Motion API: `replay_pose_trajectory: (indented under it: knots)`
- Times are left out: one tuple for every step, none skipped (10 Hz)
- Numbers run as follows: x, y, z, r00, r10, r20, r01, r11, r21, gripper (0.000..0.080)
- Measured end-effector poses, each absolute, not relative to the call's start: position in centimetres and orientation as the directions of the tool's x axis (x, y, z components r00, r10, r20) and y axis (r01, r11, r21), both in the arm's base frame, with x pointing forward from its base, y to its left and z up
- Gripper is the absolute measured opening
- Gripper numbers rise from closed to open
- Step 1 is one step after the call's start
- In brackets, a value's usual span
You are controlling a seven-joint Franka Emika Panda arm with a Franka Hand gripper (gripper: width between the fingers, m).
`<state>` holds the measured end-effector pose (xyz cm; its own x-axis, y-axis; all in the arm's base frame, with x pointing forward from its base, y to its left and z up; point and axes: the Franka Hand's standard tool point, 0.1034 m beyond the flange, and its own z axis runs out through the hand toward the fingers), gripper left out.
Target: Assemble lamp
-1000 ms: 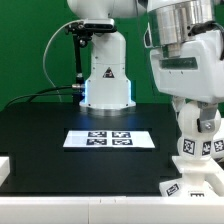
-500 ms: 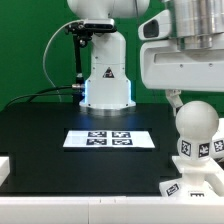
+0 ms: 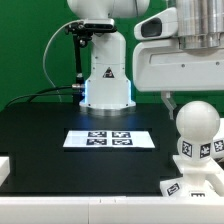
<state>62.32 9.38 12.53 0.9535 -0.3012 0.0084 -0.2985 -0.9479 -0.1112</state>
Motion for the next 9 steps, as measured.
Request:
replay_pose_trajectory:
  knots:
    - [62.48,9.02,12.32,0.988,-0.15,0.038,-0.145,-0.984,-0.101,0.0699]
    - [62.49,9.18,12.0,0.998,-0.025,0.052,-0.02,-0.996,-0.091,0.0699]
    - [62.44,9.47,11.89,0.997,0.05,0.057,0.054,-0.995,-0.078,0.0699]
    - [62.41,9.66,11.89,0.994,0.091,0.06,0.095,-0.993,-0.074,0.0699]
    - [62.43,9.52,11.89,0.994,0.086,0.06,0.091,-0.993,-0.074,0.0699]
    - [62.44,9.53,11.89,0.995,0.076,0.059,0.081,-0.994,-0.075,0.0604]
    - [62.44,9.52,11.89,0.996,0.066,0.058,0.07,-0.995,-0.075,0.0574]
    - [62.44,9.52,11.89,0.996,0.066,0.058,0.07,-0.995,-0.075,0.0574]
    - [62.43,9.56,11.89,0.998,0.027,0.055,0.032,-0.996,-0.08,0.0574]
